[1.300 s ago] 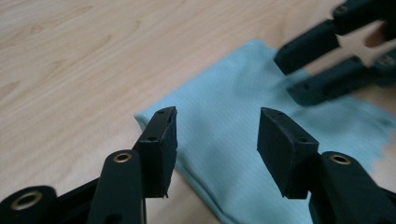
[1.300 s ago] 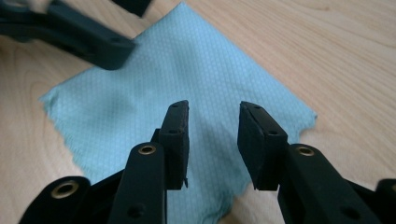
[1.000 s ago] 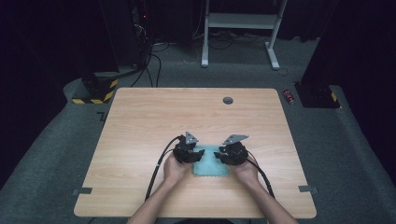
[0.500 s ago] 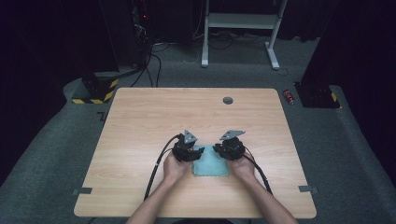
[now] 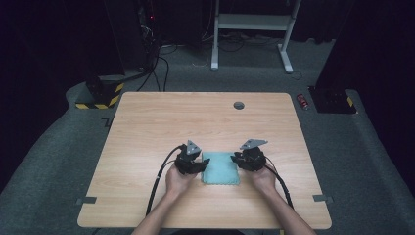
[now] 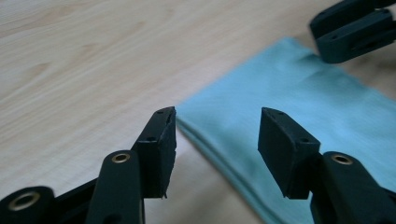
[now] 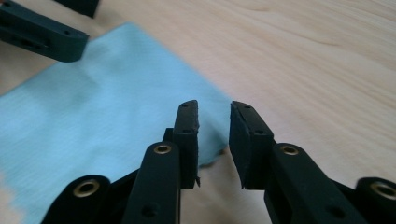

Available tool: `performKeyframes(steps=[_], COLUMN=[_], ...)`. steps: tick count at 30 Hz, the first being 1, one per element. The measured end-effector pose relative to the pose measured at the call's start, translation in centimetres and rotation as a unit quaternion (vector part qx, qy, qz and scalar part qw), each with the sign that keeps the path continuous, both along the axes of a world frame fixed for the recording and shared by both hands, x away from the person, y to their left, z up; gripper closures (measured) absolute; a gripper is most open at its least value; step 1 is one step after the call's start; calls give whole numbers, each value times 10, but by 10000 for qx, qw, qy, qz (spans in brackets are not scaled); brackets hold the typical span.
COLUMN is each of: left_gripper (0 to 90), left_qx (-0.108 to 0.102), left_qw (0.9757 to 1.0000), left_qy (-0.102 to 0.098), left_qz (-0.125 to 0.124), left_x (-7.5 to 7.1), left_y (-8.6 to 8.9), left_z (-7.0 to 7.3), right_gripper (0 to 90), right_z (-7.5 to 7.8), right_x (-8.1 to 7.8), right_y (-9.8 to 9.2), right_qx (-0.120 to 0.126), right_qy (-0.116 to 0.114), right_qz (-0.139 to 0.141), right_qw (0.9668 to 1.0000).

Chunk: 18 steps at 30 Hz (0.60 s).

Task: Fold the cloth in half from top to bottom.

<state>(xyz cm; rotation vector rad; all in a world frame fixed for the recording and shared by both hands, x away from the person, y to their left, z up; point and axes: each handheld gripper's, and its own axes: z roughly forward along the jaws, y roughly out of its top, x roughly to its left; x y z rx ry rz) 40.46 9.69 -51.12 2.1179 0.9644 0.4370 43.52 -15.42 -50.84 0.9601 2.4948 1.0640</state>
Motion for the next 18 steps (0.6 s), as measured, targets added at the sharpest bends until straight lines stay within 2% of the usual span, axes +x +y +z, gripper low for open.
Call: performKeyframes(steps=[2,4,6,8,10,13,14,17,18], left_gripper=[457,452,449,447,447,446,446,437,431], left_qx=[337,280,223,103,-23,-287,-284,127,44], left_qw=[9993,9995,9997,9999,10000,9995,9995,9995,9996], left_qy=[33,-43,-26,-6,52,76,53,100,80], left_qz=[-145,-126,-73,-30,7,-83,-139,-261,-257], left_x=[-8,-14,-20,-26,-31,-42,-45,-48,-49], left_y=[-4,0,7,14,21,23,21,13,15], left_z=[-5,-8,-9,-10,-9,-6,-5,-10,-12], right_gripper=[696,692,687,688,686,687,688,687,686], right_z=[-1,-3,-7,-9,-8,-9,-9,-9,-9], right_x=[-10,-16,-19,-23,-24,-23,-23,-23,-23], right_y=[4,6,5,0,-4,-7,-6,-6,-6], right_qx=[-73,-99,-177,-76,-105,-40,-60,-68,-68], right_qy=[-18,-13,6,-8,-2,74,53,75,77], right_qz=[190,317,338,314,271,253,264,254,261], right_qw=[9998,9994,9993,9995,9996,9996,9996,9996,9996])
